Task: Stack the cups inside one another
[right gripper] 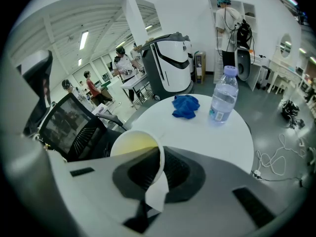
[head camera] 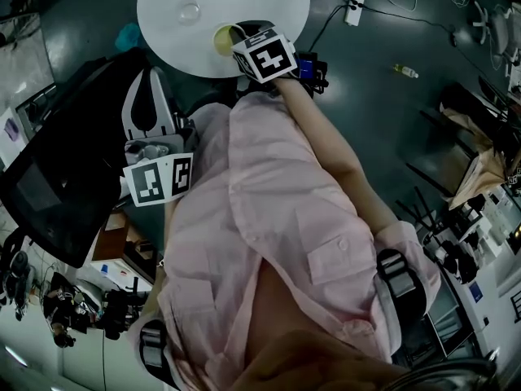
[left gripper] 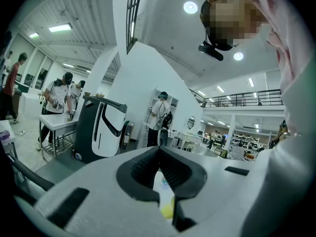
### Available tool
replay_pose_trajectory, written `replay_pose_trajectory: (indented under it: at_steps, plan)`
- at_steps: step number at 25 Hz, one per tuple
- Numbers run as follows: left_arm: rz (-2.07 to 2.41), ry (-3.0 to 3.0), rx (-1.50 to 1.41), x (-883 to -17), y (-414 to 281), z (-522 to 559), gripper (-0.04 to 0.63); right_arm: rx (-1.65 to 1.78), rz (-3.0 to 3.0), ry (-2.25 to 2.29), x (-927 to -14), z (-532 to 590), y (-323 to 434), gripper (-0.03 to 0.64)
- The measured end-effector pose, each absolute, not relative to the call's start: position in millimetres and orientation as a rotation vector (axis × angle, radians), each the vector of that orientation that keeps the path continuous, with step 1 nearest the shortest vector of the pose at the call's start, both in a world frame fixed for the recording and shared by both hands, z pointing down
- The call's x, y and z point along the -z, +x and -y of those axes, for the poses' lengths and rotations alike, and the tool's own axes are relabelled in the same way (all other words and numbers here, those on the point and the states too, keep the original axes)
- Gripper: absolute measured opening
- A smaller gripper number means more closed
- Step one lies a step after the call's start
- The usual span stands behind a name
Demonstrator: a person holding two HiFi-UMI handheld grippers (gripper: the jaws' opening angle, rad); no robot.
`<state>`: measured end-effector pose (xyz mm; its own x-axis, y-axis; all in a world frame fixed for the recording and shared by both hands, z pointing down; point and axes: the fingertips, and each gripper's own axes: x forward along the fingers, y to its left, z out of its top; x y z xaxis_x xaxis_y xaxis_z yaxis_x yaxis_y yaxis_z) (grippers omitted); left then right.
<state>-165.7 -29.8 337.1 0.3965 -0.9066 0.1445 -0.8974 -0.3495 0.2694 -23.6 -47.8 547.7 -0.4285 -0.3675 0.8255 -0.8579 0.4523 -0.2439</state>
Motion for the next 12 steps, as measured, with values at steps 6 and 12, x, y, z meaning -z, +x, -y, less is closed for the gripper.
replay_pose_trajectory:
  at_steps: [6, 12]
  plan:
    - [1.570, 2.363, 0.049, -339, -165, 29, 0.015, -0.886, 1.983, 1.024, -554, 46, -22, 0.035]
    - [1.577, 2.351, 0.065, -337, -168, 28, 0.017, -0.875, 1.951, 1.001, -567, 48, -20, 0.035]
